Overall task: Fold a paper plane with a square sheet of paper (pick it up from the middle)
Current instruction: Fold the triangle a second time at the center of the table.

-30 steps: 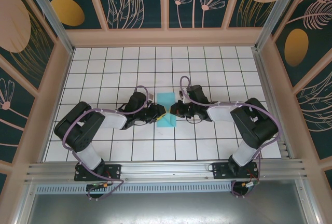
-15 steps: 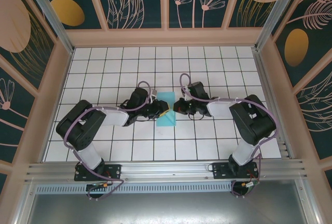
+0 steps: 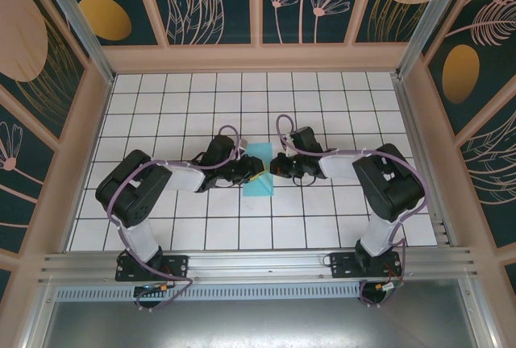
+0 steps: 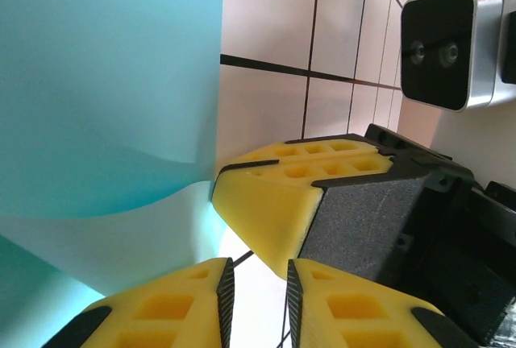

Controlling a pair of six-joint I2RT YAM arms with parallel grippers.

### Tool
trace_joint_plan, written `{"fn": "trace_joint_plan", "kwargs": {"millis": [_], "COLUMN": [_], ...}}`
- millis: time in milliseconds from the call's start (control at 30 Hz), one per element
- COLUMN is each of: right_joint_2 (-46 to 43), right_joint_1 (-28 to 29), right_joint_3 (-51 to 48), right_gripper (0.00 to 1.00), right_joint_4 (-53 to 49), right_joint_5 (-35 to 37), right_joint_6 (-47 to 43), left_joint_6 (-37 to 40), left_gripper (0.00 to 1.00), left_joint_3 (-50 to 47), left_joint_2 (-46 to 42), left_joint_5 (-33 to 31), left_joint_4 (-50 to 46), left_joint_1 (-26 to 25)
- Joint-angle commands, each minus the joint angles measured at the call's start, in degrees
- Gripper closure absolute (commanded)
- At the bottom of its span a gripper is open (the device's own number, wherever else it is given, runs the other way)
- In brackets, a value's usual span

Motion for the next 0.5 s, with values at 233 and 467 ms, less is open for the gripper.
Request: {"fn": "trace_joint_plan", "kwargs": {"millis": [233,467], "right_joint_2": [1.4,1.5], "right_joint_1": [-0.1,-1.6], "right_joint_3": [1.8,2.3], "right_gripper": [1.0,1.0], "right_joint_4": [-1.1,-1.3], "right_joint_5": [1.6,2.6], "right_joint_6": [-2.2,-2.9], "left_joint_6": [1.8,1.9], "left_gripper": [0.73,0.73], "left_joint_3": [1.8,2.0], "left_joint_2": [2.1,2.7], "left_joint_5": [0.2,0.1], "left_joint_4": [-1.3,-1.1], "left_joint_1": [0.0,0.1]}}
